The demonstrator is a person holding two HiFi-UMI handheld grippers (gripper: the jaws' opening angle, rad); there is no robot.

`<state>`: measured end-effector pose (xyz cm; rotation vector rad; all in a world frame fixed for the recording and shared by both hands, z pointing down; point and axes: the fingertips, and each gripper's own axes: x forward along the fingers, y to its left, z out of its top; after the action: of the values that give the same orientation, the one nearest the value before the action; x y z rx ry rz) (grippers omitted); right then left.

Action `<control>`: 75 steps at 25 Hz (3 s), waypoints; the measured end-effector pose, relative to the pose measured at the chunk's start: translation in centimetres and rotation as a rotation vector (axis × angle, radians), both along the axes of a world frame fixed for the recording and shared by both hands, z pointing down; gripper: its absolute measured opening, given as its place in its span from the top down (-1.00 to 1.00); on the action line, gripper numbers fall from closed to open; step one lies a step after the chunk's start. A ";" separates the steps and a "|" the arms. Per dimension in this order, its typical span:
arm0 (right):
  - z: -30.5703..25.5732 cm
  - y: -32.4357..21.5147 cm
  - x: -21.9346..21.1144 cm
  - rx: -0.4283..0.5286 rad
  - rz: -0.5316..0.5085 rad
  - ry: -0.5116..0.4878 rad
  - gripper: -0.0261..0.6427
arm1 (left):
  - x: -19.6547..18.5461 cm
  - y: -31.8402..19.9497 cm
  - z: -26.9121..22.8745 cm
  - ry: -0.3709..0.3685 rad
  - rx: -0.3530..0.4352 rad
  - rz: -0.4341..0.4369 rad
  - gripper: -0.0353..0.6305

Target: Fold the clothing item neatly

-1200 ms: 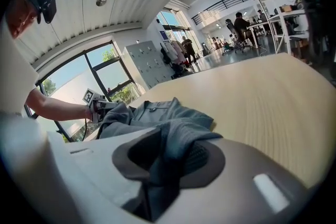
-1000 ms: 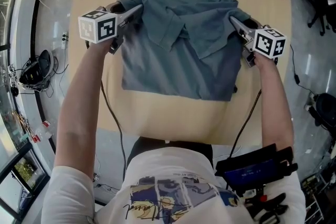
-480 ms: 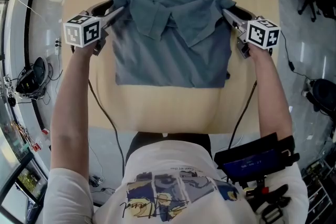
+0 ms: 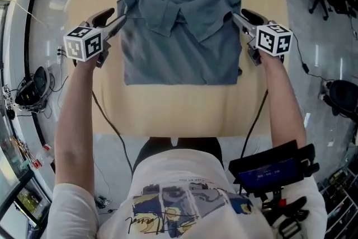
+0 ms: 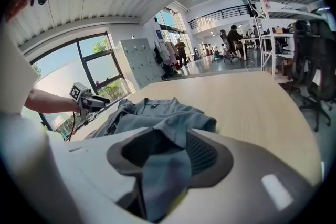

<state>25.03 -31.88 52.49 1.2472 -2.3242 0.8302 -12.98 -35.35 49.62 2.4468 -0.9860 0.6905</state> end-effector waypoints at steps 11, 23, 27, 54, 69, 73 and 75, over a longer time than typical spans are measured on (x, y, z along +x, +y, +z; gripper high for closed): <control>-4.7 8.7 -2.2 0.081 0.081 0.066 0.38 | -0.7 8.5 -6.1 0.138 0.092 0.078 0.18; -9.4 23.8 -10.9 0.170 0.061 0.141 0.38 | -1.3 24.4 -11.3 0.216 0.180 0.241 0.30; -10.1 28.2 -13.4 0.173 0.019 0.137 0.39 | -0.3 30.2 -11.6 0.185 0.206 0.332 0.40; -14.5 60.4 -16.0 0.295 -0.238 0.104 0.91 | 9.3 64.6 -13.5 0.283 0.129 0.396 0.87; -15.7 54.7 -20.2 0.271 -0.236 0.172 0.91 | 2.4 57.1 -13.5 0.286 0.123 0.341 0.87; -16.0 50.8 -21.7 0.268 -0.215 0.197 0.91 | -0.5 52.9 -13.8 0.267 0.150 0.345 0.87; -15.9 49.1 -22.4 0.272 -0.203 0.208 0.91 | -1.6 51.1 -13.7 0.253 0.164 0.358 0.87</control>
<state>2.61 17.17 36.63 1.1141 -2.3952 0.3098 -14.62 15.74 35.90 2.8046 -0.5308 0.4031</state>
